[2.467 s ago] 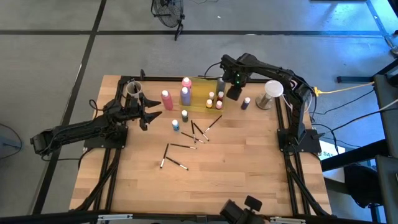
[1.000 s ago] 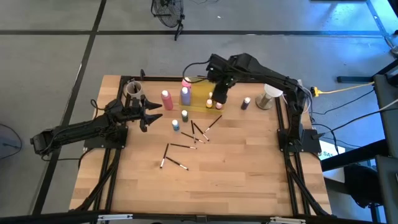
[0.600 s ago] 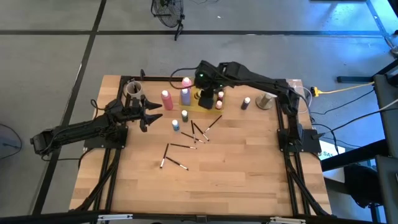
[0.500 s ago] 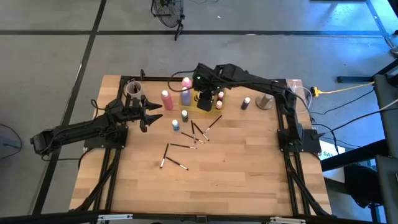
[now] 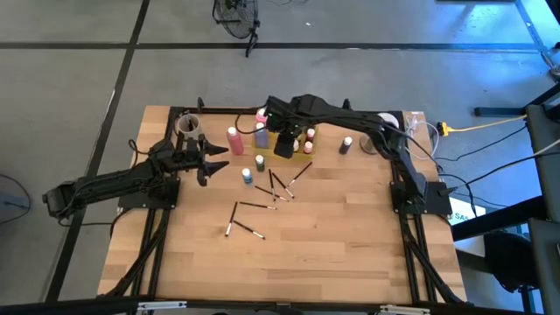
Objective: Pick & Place Paint Supplies
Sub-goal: Put the small light yellow paint bottle into the yellow bin
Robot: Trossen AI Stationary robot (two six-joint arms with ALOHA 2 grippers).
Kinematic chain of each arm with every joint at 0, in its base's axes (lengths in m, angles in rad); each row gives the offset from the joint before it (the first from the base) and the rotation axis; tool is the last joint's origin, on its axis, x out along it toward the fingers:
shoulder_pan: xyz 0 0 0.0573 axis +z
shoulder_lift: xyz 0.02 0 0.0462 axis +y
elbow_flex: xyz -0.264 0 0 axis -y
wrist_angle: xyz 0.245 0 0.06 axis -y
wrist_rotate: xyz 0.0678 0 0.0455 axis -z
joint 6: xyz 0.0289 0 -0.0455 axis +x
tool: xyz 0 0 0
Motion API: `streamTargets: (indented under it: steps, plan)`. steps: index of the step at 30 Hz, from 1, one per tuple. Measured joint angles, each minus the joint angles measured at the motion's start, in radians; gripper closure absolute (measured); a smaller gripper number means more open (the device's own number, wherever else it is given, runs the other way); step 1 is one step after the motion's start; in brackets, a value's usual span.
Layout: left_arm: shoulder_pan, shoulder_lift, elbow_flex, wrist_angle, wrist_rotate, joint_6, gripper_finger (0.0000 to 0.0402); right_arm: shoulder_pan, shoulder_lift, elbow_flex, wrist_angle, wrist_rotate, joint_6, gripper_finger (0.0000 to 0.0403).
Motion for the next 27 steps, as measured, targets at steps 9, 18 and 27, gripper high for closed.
streamTargets:
  steps: [9,18,27]
  plan:
    - [0.000,0.000,0.000,0.000,0.000,0.000,0.0153,-0.010,0.053,0.000,-0.007,-0.034,0.000,0.0285]
    - [0.000,0.000,0.000,-0.001,0.001,0.000,0.0153,-0.017,0.056,0.000,-0.059,-0.034,0.026,0.0285]
    - [0.000,0.000,0.000,-0.017,0.001,0.000,0.0153,-0.017,0.055,0.000,-0.093,-0.045,0.042,0.0285]
